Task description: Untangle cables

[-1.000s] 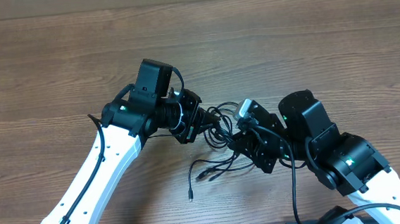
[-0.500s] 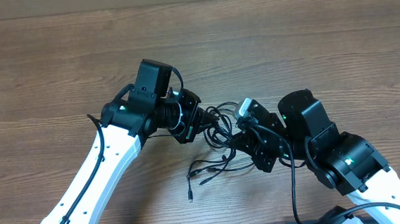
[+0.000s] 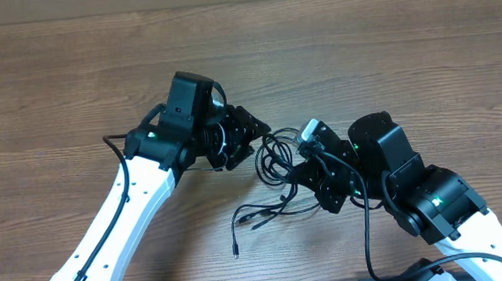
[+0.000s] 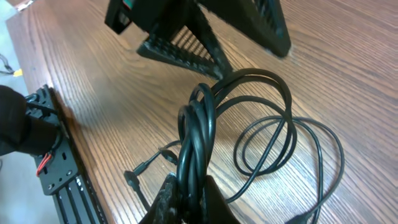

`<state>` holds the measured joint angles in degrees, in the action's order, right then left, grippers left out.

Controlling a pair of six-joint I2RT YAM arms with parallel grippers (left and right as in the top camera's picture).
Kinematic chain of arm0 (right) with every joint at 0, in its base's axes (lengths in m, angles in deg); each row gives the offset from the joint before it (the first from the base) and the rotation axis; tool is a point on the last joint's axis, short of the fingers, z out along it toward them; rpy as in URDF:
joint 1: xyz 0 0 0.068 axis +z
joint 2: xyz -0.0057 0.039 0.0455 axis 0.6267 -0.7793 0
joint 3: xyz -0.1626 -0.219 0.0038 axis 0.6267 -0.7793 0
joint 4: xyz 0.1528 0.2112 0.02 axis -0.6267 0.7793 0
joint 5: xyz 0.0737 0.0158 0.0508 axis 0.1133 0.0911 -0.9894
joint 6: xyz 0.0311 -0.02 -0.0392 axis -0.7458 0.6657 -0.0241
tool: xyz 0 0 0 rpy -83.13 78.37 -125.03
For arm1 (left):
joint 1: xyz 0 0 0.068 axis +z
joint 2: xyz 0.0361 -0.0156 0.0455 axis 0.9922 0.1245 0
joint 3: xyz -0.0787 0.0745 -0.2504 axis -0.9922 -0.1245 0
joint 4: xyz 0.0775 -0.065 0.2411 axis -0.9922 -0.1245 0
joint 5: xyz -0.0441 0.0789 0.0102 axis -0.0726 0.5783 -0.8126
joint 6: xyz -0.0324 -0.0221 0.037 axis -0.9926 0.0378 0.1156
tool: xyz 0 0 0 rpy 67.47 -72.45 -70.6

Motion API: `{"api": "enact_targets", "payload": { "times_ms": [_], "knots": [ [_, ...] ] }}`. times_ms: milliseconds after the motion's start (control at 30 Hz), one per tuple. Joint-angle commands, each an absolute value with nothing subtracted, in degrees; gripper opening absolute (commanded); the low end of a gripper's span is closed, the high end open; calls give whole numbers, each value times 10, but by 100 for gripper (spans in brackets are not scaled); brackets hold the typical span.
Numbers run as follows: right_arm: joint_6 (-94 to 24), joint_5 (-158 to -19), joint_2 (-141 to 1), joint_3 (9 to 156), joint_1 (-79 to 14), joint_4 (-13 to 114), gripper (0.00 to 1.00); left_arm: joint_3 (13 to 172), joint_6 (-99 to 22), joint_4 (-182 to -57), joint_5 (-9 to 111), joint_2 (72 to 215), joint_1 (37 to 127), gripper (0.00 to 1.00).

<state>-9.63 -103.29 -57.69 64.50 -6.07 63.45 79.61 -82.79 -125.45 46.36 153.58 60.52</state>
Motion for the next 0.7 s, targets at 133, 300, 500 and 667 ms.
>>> {"api": "enact_targets", "payload": {
  "times_ms": [133, 300, 500, 667],
  "knots": [
    [-139, -994, -575, 642, -62, 628, 4, 805, -642, -1237, 459, 1522, 615, 70],
    [-166, -984, -575, 642, -80, 629, 4, 805, -522, -1225, 410, 1514, 615, 71],
    [-203, -985, -575, 642, -116, 629, 4, 805, -414, -1227, 359, 1504, 609, 73],
    [-218, -990, -575, 642, -131, 629, 4, 805, -317, -1238, 322, 1494, 588, 78]
  ]
}}
